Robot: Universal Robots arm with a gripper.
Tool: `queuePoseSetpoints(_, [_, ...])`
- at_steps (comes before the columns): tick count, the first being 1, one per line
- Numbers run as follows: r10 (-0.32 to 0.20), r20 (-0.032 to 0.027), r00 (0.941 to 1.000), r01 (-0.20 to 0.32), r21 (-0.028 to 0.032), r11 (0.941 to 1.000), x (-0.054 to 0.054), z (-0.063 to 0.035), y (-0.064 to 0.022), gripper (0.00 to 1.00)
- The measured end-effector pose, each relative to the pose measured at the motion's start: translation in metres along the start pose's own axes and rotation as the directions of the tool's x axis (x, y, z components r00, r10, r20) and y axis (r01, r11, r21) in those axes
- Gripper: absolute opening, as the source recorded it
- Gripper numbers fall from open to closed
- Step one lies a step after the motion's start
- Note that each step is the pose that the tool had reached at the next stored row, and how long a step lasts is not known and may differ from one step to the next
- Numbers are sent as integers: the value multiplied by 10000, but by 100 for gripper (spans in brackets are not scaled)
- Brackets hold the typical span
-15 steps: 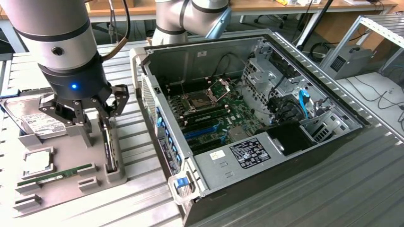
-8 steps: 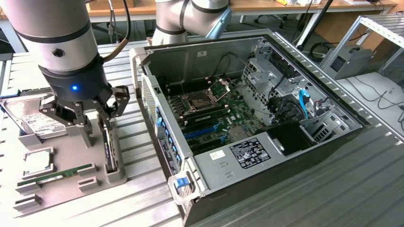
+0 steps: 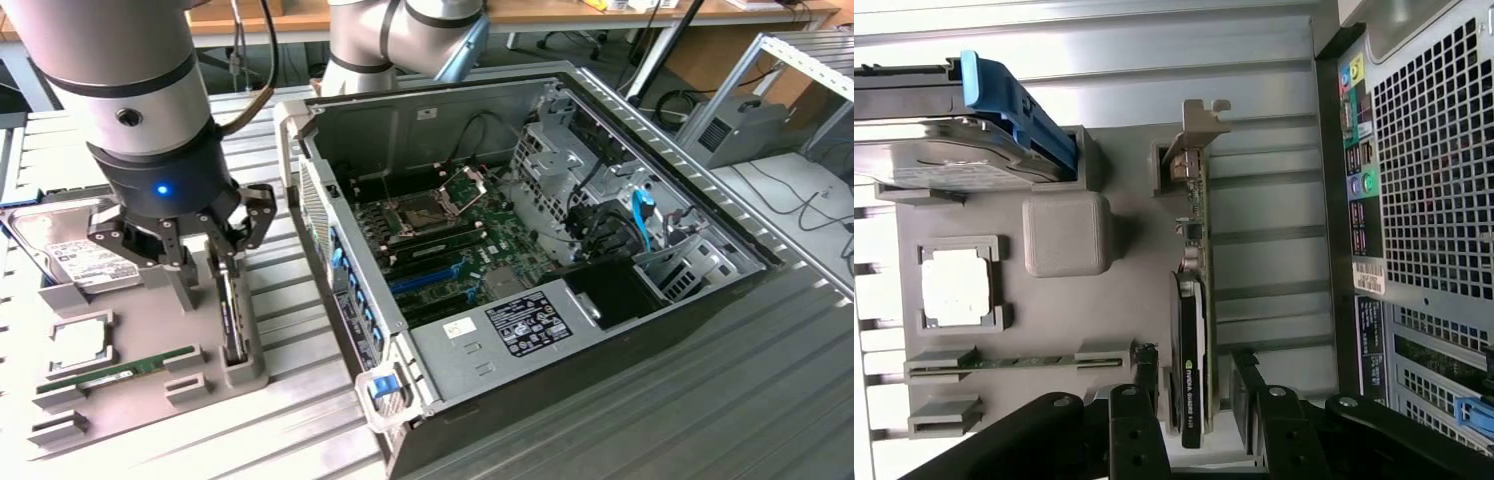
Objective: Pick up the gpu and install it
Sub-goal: 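Pick up the gpu and move the gpu toward the slot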
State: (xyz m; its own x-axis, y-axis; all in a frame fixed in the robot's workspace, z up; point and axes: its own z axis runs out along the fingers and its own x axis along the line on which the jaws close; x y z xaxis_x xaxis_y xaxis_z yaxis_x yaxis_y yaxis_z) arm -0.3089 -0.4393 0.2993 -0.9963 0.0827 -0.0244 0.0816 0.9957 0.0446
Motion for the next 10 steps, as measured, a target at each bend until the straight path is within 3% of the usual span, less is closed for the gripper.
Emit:
queuePoseSetpoints(5, [0, 1, 10000, 0, -1, 10000, 2, 86, -4, 42])
queuePoseSetpoints(10, [-1, 2, 10000, 1, 11, 10000, 2, 89, -4, 42])
